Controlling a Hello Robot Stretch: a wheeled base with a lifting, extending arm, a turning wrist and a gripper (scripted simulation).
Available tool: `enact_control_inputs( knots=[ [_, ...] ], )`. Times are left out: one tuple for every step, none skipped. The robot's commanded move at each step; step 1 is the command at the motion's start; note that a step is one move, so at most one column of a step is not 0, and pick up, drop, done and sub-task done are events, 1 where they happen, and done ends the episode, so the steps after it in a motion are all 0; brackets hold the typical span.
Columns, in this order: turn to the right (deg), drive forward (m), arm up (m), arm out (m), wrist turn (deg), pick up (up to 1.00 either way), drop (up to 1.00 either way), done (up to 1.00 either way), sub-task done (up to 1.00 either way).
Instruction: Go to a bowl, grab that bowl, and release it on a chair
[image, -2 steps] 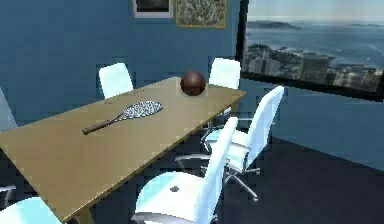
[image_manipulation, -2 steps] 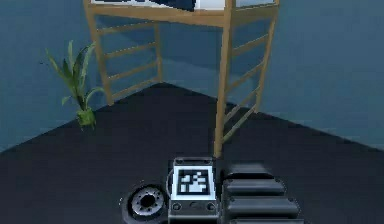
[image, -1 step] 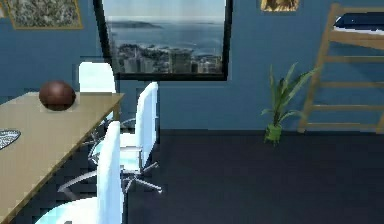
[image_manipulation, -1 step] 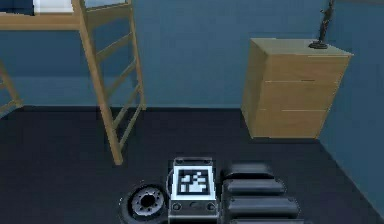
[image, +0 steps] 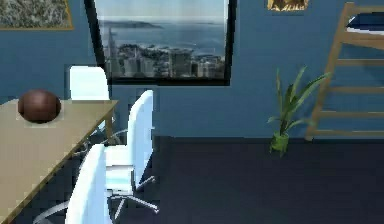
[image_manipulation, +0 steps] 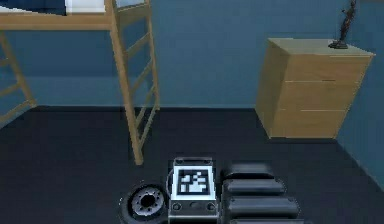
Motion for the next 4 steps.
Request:
enact_control_inputs(
  knots=[
    [45.0,0.0,0.0,0.0,0.0,0.0,0.0,0.0,0.0],
    [45.0,0.0,0.0,0.0,0.0,0.0,0.0,0.0,0.0],
    [45.0,0.0,0.0,0.0,0.0,0.0,0.0,0.0,0.0],
    [3.0,0.0,0.0,0.0,0.0,0.0,0.0,0.0,0.0]
  ],
)
